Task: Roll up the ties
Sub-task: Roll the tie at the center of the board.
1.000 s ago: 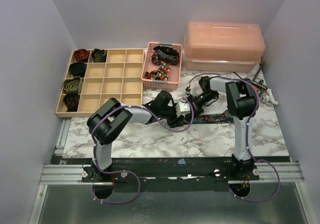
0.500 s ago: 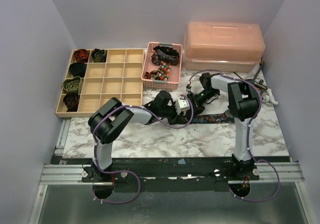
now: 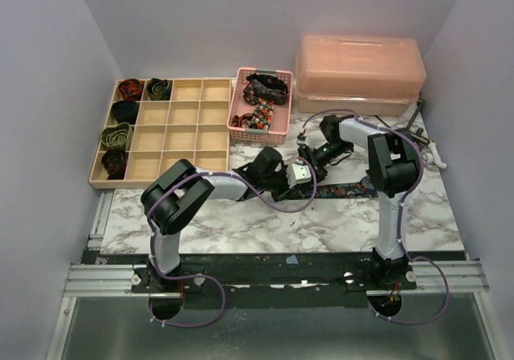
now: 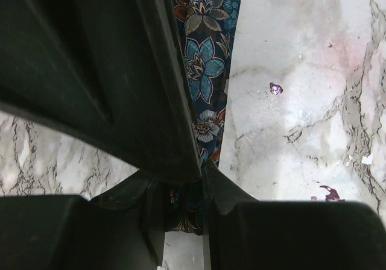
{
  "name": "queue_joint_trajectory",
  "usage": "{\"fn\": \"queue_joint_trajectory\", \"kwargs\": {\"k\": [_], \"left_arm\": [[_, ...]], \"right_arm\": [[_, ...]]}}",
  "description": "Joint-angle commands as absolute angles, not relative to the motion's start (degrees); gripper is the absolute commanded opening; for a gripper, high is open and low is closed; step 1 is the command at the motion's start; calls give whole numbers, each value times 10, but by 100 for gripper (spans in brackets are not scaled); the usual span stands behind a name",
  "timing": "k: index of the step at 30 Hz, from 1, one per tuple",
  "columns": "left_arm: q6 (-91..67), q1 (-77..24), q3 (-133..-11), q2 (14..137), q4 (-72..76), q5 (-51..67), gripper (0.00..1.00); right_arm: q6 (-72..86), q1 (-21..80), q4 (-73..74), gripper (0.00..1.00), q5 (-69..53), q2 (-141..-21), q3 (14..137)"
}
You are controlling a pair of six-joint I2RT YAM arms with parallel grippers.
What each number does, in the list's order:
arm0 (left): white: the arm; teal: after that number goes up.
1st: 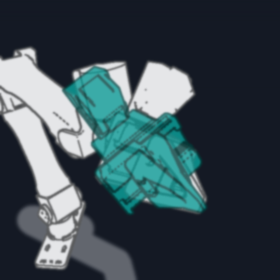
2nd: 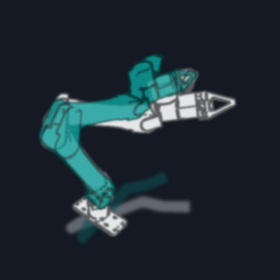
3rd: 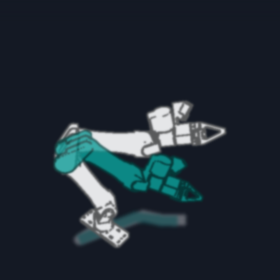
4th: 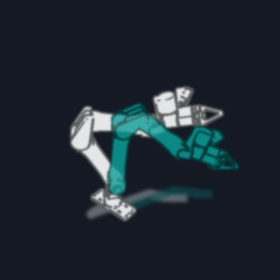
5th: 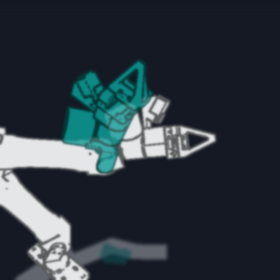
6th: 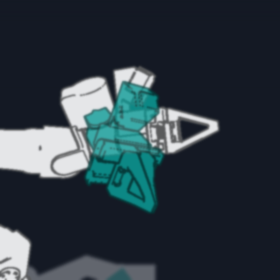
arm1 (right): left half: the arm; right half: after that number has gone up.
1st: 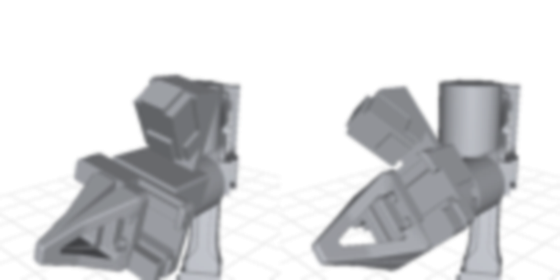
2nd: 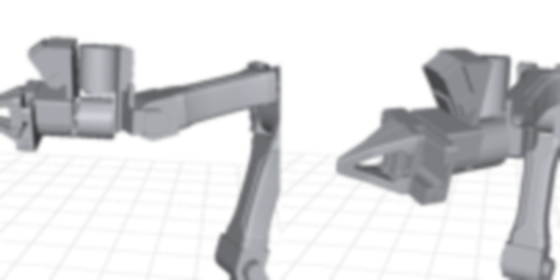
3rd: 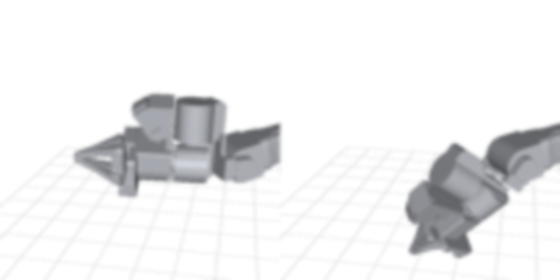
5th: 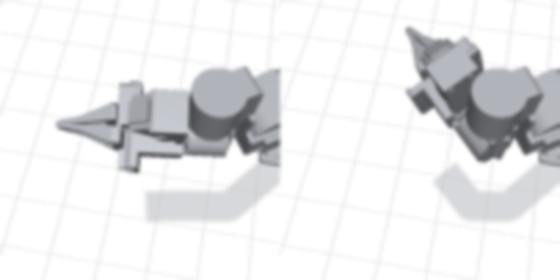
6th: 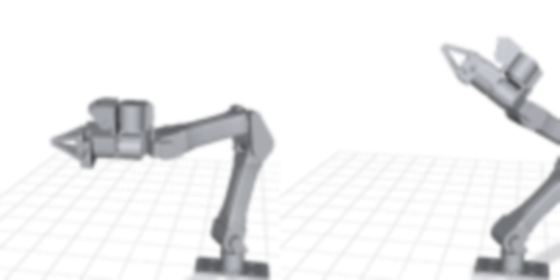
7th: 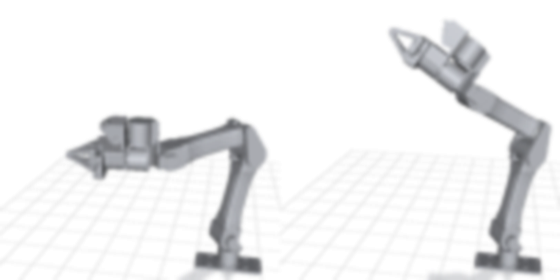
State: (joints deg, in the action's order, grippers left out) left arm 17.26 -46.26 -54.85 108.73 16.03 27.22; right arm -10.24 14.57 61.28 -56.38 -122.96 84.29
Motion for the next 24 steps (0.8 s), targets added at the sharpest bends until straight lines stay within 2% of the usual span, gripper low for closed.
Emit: {"fn": "queue_joint_trajectory", "kwargs": {"k": [1, 7, 9, 10, 11, 13, 14, 16, 21, 22, 23, 24], "left_arm": [[196, -468, -531, 1114, 48, 216, 18], [193, -470, -537, 1117, 42, 214, 19], [192, -470, -540, 1119, 39, 218, 19], [191, -470, -541, 1119, 39, 219, 19], [191, -470, -542, 1120, 38, 220, 20], [193, -470, -546, 1121, 36, 222, 21], [193, -470, -548, 1122, 33, 222, 22], [195, -471, -552, 1123, 31, 222, 22], [195, -470, -555, 1125, 28, 218, 23], [193, -470, -557, 1126, 28, 216, 26], [189, -470, -559, 1127, 28, 214, 30], [184, -469, -560, 1127, 30, 214, 36]], "right_arm": [[-74, 157, 581, 47, -556, -1261, 842], [-72, 160, 561, 39, -518, -1277, 826], [-74, 159, 550, 29, -497, -1278, 813], [-77, 160, 546, 27, -481, -1280, 808], [-77, 160, 542, 28, -466, -1284, 802], [-74, 160, 538, 42, -445, -1292, 794], [-69, 160, 534, 45, -444, -1292, 792], [-58, 160, 521, 45, -454, -1289, 792], [-63, 161, 536, 26, -472, -1313, 808], [-71, 161, 542, 18, -472, -1317, 809], [-78, 160, 545, 6, -467, -1319, 806], [-82, 160, 542, 1, -459, -1318, 802]]}}
